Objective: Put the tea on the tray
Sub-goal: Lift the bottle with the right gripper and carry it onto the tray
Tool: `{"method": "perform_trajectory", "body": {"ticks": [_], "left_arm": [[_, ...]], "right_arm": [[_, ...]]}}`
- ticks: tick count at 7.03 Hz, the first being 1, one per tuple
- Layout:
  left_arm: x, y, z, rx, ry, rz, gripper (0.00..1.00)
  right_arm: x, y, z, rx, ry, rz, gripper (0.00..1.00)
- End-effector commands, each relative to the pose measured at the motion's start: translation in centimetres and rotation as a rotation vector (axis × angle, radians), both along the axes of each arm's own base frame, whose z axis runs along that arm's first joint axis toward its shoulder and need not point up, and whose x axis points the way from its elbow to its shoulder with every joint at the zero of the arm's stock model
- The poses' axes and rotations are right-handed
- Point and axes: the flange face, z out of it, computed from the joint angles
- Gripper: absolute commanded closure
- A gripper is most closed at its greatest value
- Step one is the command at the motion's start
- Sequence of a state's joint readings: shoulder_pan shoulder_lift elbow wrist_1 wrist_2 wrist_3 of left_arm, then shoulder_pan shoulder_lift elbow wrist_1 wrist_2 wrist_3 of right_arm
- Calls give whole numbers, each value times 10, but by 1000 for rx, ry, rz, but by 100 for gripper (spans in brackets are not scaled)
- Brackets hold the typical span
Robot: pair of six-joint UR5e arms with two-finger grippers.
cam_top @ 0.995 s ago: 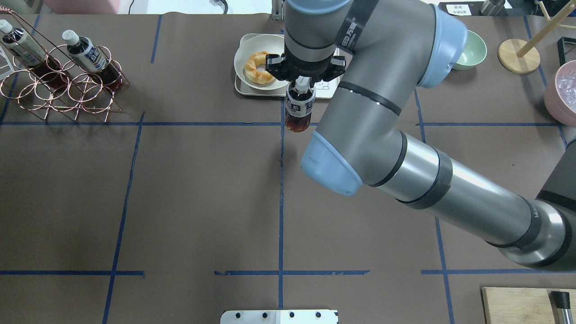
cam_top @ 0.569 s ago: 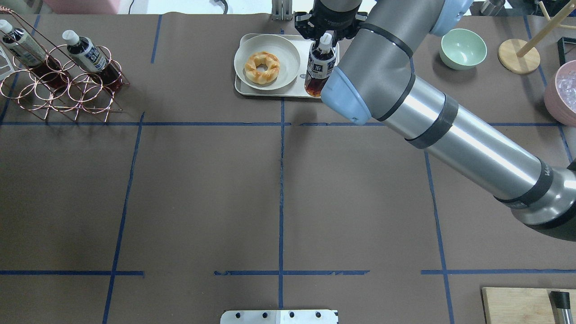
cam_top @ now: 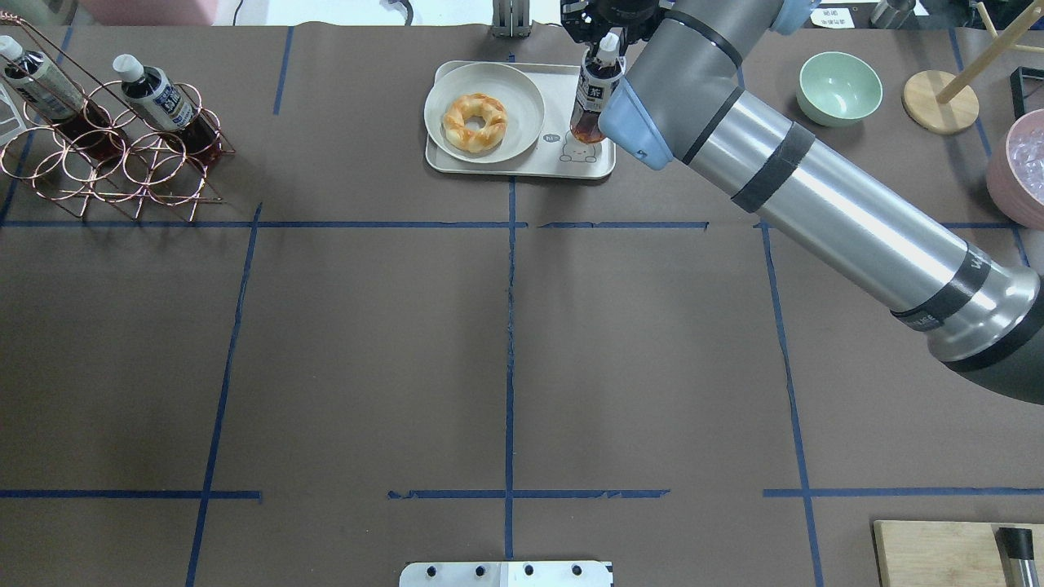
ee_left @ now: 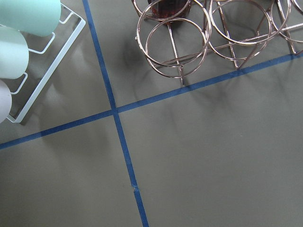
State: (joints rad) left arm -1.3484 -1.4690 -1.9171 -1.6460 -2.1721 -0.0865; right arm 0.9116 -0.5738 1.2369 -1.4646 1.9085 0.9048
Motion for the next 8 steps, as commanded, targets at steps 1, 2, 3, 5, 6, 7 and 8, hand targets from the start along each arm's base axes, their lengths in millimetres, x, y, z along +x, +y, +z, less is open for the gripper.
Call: {"method": "perform_trajectory", "body": {"ticks": [1, 2, 3, 5, 6, 7, 8], "left_arm": [[-3, -1, -1, 3, 0, -7, 0], [-5, -1, -2, 4, 1, -10, 0], [-5, -1, -2, 4, 1, -10, 0], [-5, -2, -4, 9, 2, -10, 0], [-5, -2, -4, 9, 2, -10, 0], [-5, -3, -5, 10, 2, -12, 0], [-4, -3, -5, 10, 2, -10, 0]], "right_arm": [[-4, -8, 2, -2, 2, 0, 100], [-5, -10, 3, -3, 6, -2, 100], [-9, -16, -1, -8, 11, -3, 100], [-12, -16, -6, -7, 9, -4, 100], [-12, -17, -4, -11, 12, -4, 100], [-11, -18, -3, -12, 13, -2, 96], [-11, -18, -1, -14, 14, 1, 78]]}}
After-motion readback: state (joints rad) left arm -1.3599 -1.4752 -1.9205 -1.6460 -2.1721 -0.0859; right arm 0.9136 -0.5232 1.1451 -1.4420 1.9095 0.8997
